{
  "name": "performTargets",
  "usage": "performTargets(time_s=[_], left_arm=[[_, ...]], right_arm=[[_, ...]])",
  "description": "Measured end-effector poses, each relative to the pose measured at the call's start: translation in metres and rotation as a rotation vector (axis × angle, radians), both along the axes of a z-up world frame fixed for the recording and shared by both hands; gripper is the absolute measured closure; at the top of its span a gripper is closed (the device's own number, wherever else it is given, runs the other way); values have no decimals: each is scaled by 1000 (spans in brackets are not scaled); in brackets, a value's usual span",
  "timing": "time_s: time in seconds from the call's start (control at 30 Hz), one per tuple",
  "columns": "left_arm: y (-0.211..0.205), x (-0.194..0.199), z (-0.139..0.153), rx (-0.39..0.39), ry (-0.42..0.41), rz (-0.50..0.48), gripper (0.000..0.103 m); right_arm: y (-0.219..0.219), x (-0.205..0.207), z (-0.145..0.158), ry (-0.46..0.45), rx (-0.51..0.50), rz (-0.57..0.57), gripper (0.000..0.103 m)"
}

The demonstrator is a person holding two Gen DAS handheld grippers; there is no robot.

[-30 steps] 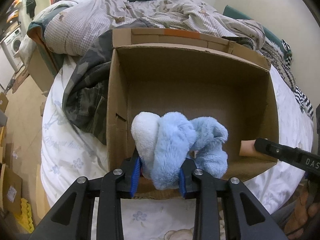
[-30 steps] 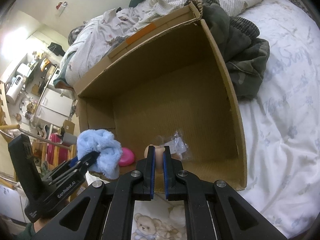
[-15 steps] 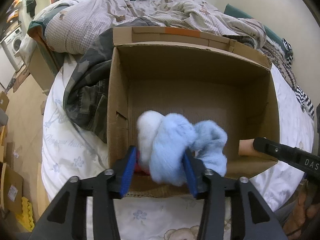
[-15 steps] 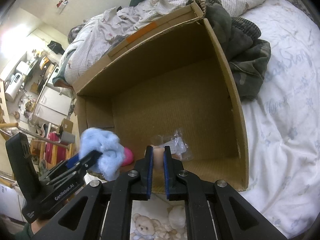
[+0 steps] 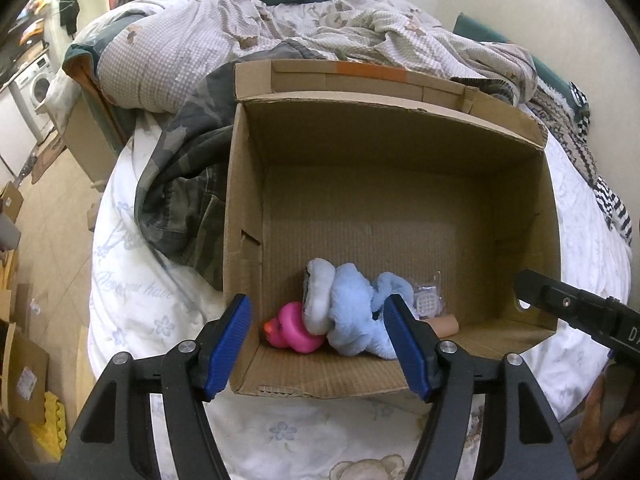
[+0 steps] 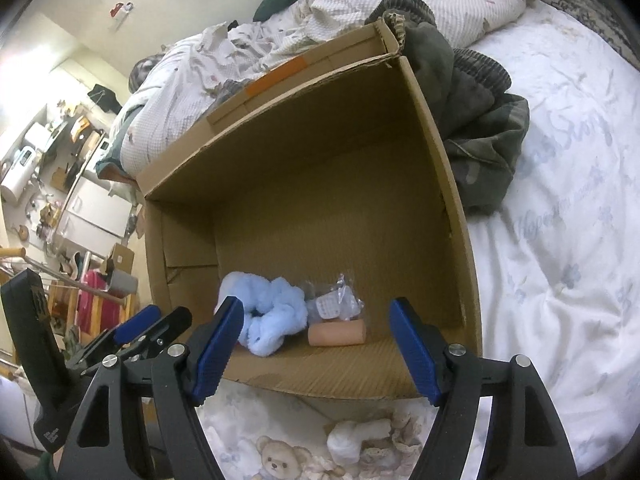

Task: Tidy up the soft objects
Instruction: 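Open both grippers to release the scrunchie and tan item into the box, then withdraw both grippers from the box toward the remaining scrunchies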

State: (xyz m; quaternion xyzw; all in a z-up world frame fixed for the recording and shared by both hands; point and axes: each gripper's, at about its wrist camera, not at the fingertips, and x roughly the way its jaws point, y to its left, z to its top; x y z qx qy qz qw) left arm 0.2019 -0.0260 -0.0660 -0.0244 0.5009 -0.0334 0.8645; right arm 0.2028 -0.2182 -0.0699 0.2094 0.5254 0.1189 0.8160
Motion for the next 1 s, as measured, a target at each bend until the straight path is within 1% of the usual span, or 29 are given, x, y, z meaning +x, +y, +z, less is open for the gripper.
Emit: performTargets(time_s=[0.23, 0.37, 0.43, 0.53, 0.63, 0.67, 0.8, 1.0], left_arm=[[0, 0, 1, -1, 1, -2, 37], [-1, -1, 1, 2, -4, -4, 37], [0, -1, 1, -2, -4, 0, 37], [-1, -2, 2, -5, -7, -1, 37], [-1, -5, 4, 3, -16, -4, 37], [-1, -5, 5, 3, -18, -4, 37], [3, -9, 7, 6, -25, 3, 37], [6, -16, 11, 16, -36, 8, 37]], right_arm=[[-1, -2, 0, 0, -17, -2, 23], [3, -2, 4, -10, -27, 21, 23], [6, -1, 6, -12, -58, 27, 23], [8, -3, 10, -20, -74, 25, 23], [10, -4, 17, -42, -153, 6, 23], [10, -4, 20, -50, -162, 6, 23], [9, -10, 29, -84, -131, 0, 23], [11, -16, 32, -77, -124, 9, 23]])
